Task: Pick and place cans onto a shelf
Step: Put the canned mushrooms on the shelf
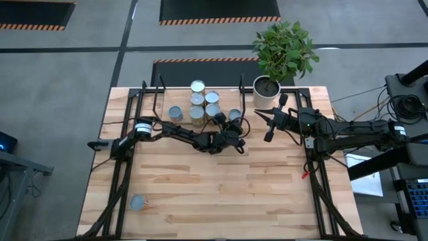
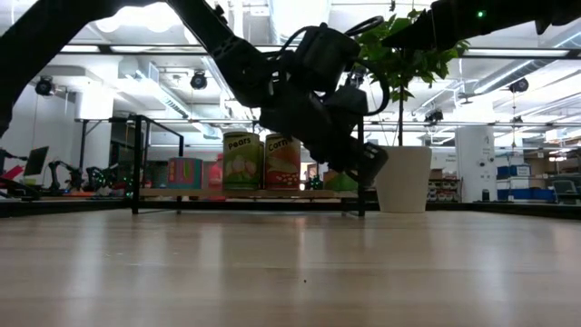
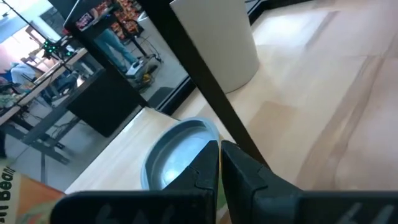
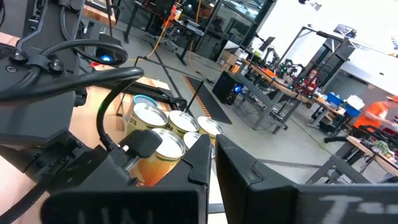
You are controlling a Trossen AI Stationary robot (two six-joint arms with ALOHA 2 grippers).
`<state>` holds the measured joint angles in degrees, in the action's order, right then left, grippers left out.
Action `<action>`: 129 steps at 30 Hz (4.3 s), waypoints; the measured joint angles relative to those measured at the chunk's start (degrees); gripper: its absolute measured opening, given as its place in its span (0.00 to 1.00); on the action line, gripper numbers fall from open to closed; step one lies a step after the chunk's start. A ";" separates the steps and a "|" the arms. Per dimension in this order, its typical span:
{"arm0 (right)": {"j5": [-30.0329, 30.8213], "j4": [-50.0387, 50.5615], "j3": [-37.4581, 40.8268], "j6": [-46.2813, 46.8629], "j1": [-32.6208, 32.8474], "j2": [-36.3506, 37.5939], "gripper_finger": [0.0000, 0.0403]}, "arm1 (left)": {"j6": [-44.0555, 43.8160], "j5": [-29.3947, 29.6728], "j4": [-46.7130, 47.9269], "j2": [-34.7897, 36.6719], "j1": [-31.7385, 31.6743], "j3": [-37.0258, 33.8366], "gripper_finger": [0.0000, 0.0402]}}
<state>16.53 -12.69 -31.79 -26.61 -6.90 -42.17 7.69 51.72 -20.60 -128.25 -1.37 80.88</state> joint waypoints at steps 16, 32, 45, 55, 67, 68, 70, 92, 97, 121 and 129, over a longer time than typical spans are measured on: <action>0.00 0.02 0.00 -0.33 0.00 0.00 0.03 | -1.36 -0.26 0.02 -0.04 -1.36 0.00 0.00; 0.00 0.46 0.00 -0.46 -0.01 -0.02 0.03 | -1.58 0.41 1.63 4.18 3.14 -0.07 0.00; -0.02 2.14 -1.09 5.52 0.00 -0.58 0.02 | 3.35 3.00 21.15 31.05 10.49 -8.65 0.00; -1.51 18.94 -16.31 13.17 2.46 -17.32 0.02 | 3.63 -7.71 5.99 56.60 15.53 -32.84 0.00; -4.66 68.05 -56.10 16.18 -0.06 -47.38 0.02 | 6.50 -7.76 6.11 72.22 15.96 -40.27 0.00; -5.80 71.35 -58.89 14.85 -0.74 -49.68 0.02 | 6.55 -7.76 6.08 73.20 15.96 -40.88 0.00; -7.05 76.40 -63.10 11.87 -1.96 -53.85 0.02 | 6.59 -7.76 6.19 74.71 15.94 -41.77 0.00; -4.34 74.50 -65.97 -7.58 -4.04 -65.29 0.02 | 4.39 -7.76 9.96 85.64 19.67 -44.33 0.00; -1.02 71.03 -63.12 -8.84 -3.99 -65.42 0.02 | 3.80 -7.78 10.56 86.18 19.88 -44.35 0.00; 3.00 64.46 -59.91 -14.81 -5.70 -68.20 0.02 | 3.78 -7.78 10.48 86.14 19.96 -44.35 0.00; 3.13 60.87 -59.94 -16.74 -6.47 -68.30 0.02 | 3.77 -7.78 10.46 86.14 19.96 -44.33 0.00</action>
<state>19.67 48.18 -91.73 -43.35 -13.37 -110.48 11.46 43.94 -10.14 -42.11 18.59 36.55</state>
